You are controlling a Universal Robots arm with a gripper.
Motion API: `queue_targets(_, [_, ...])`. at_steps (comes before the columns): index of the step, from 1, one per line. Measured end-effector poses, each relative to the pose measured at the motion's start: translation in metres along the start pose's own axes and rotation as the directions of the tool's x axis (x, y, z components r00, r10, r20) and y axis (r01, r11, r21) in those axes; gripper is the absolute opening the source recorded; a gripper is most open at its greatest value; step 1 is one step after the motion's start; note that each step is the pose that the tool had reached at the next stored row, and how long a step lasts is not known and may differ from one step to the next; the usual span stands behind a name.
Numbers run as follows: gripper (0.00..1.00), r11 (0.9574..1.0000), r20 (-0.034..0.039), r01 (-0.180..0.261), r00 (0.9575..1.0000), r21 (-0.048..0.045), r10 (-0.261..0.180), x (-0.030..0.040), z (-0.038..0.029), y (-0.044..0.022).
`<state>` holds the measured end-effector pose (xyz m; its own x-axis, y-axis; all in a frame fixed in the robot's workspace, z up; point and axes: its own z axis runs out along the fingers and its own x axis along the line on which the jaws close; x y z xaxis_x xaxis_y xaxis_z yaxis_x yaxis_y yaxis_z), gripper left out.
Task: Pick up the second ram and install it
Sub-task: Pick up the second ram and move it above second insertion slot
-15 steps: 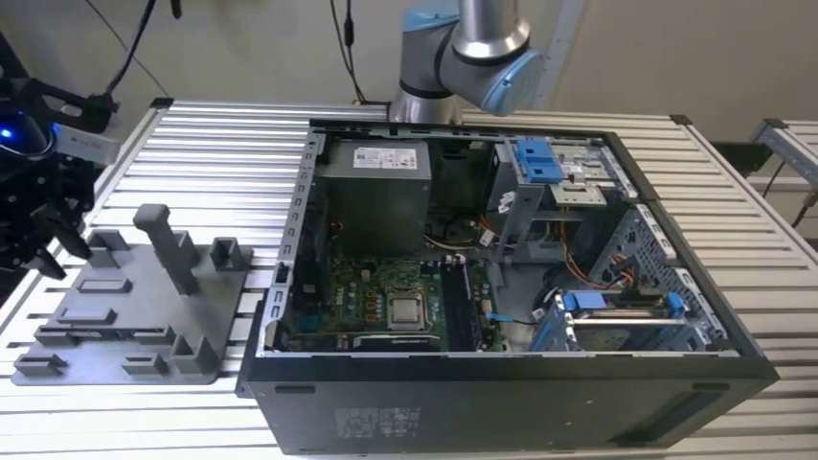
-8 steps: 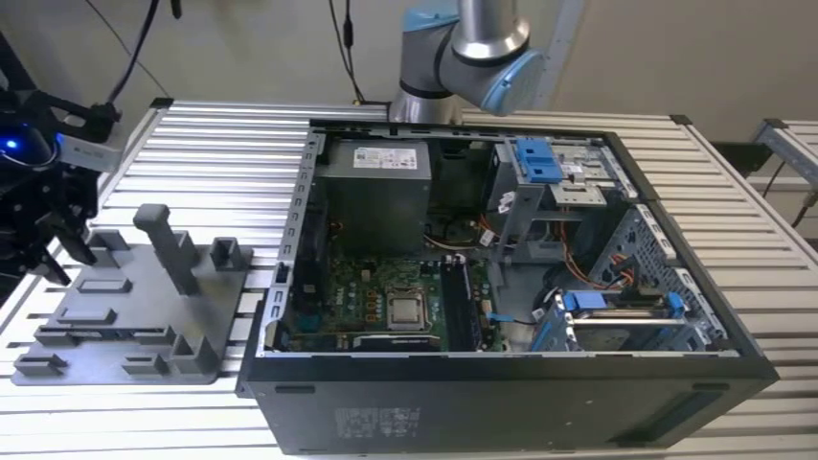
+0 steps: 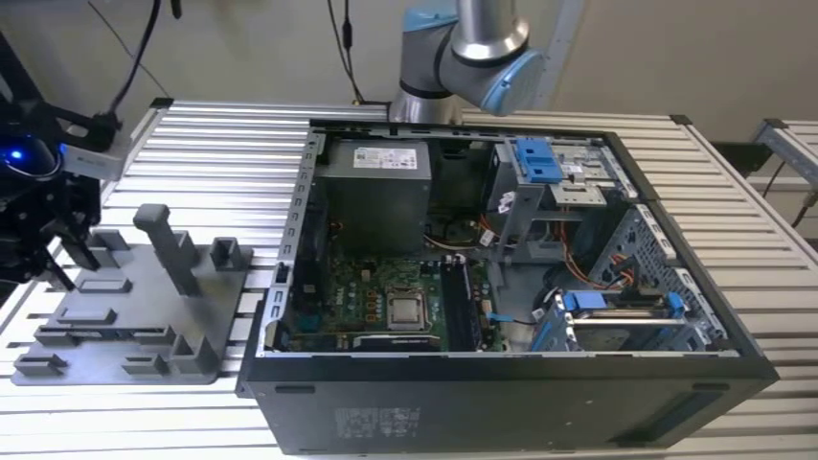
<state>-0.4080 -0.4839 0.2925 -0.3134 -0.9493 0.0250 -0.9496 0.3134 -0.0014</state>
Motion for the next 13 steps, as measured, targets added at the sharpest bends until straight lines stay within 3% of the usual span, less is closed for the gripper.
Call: queue_targets(13, [0.36, 0.9999, 0.0044, 0.000, 1.0000, 0.0132, 0.000, 0.0007, 0.0144, 0.0034])
